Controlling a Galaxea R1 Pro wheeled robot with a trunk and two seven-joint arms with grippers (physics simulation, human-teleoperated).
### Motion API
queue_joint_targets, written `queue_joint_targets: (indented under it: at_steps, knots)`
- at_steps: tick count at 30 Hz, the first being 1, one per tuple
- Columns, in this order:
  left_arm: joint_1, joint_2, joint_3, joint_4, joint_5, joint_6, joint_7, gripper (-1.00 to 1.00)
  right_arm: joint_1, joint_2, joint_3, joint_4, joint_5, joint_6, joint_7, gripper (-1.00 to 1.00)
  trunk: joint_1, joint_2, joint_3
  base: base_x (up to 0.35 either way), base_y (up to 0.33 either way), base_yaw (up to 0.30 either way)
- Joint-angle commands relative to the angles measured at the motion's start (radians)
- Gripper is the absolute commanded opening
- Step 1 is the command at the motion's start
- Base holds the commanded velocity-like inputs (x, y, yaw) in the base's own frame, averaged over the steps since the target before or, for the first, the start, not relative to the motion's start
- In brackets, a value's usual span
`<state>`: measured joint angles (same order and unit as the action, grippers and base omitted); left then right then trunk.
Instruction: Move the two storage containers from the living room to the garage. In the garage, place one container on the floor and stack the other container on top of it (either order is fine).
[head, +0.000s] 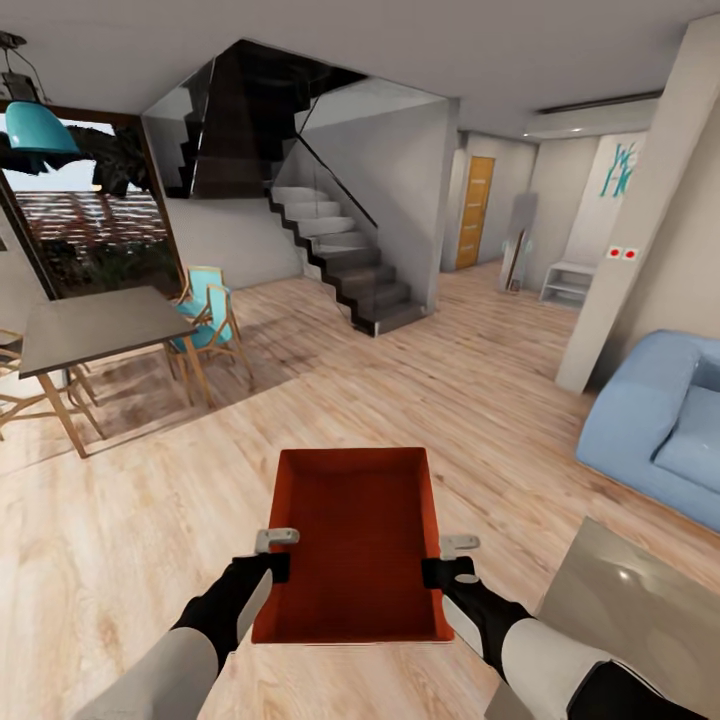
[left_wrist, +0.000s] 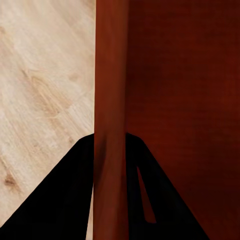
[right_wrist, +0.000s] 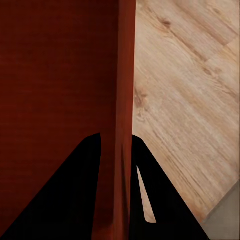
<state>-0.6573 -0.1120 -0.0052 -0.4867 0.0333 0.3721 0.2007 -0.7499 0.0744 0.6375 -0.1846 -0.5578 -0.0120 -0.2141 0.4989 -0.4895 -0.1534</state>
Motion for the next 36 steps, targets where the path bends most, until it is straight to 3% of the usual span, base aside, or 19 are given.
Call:
queue_joint_targets:
  at_steps: [1, 36]
  knots:
    - [0.0, 0.001, 0.003, -0.003, -0.023, 0.01, 0.009, -1.0, -0.002, -0.019, -0.021, 0.0, -0.002, -0.003, -0.019, -1.0, 0.001, -0.002, -0.002, 0.322, 0.0, 0.0]
    - [-0.001, 0.0, 0.007, 0.008, -0.02, 0.016, 0.011, -1.0, -0.002, -0.019, -0.021, 0.0, -0.002, -0.003, -0.019, -1.0, 0.001, -0.002, -0.002, 0.323, 0.0, 0.0]
